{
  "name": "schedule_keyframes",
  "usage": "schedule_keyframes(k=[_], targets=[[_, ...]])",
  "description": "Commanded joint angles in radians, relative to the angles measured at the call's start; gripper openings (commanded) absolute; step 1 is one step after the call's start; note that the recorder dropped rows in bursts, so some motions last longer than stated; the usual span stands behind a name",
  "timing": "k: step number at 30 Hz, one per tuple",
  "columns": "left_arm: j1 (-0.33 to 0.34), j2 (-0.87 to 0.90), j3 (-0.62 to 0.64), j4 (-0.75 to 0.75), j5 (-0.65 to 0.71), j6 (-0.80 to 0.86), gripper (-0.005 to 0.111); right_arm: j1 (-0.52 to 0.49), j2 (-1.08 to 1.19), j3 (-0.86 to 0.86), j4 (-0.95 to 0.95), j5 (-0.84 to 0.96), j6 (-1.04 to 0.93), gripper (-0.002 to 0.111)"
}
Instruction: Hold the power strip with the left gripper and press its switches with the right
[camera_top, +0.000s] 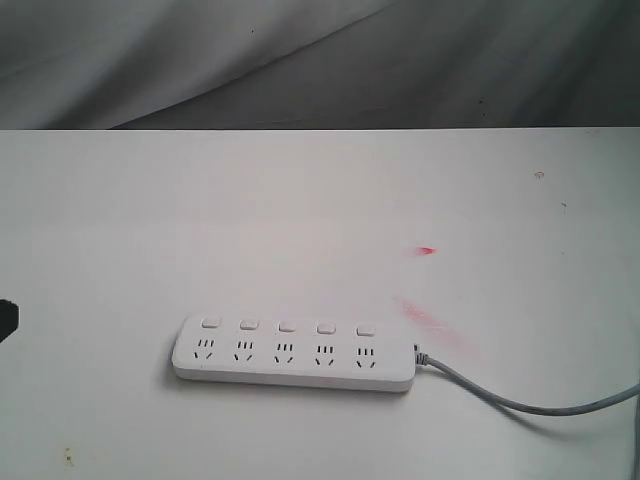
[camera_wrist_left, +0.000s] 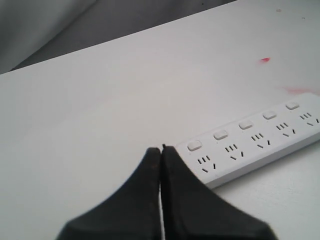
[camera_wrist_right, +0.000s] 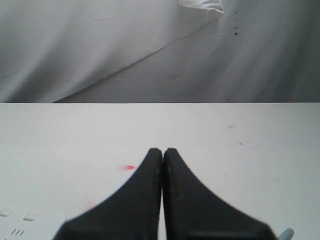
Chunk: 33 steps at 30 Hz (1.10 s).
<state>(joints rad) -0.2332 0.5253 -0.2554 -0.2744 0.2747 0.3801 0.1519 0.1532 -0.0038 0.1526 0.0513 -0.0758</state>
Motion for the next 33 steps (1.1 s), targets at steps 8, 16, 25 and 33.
schedule_keyframes(k=[8, 16, 25, 33], targets=[[0.001, 0.082, -0.047, -0.001, -0.013, -0.01, 0.0, -0.002, -0.008, 0.004, -0.011, -0.009, 0.002, 0.0], [0.001, 0.082, -0.047, -0.005, -0.013, -0.01, 0.0, -0.002, -0.008, 0.004, -0.011, -0.009, 0.002, 0.0], [0.001, 0.082, -0.084, -0.046, 0.125, -0.034, 0.0, -0.002, -0.008, 0.004, -0.011, -0.009, 0.002, 0.0], [0.001, 0.209, -0.348, 0.097, 0.45, -0.013, 0.0, -0.002, -0.008, 0.004, -0.011, -0.009, 0.002, 0.0]])
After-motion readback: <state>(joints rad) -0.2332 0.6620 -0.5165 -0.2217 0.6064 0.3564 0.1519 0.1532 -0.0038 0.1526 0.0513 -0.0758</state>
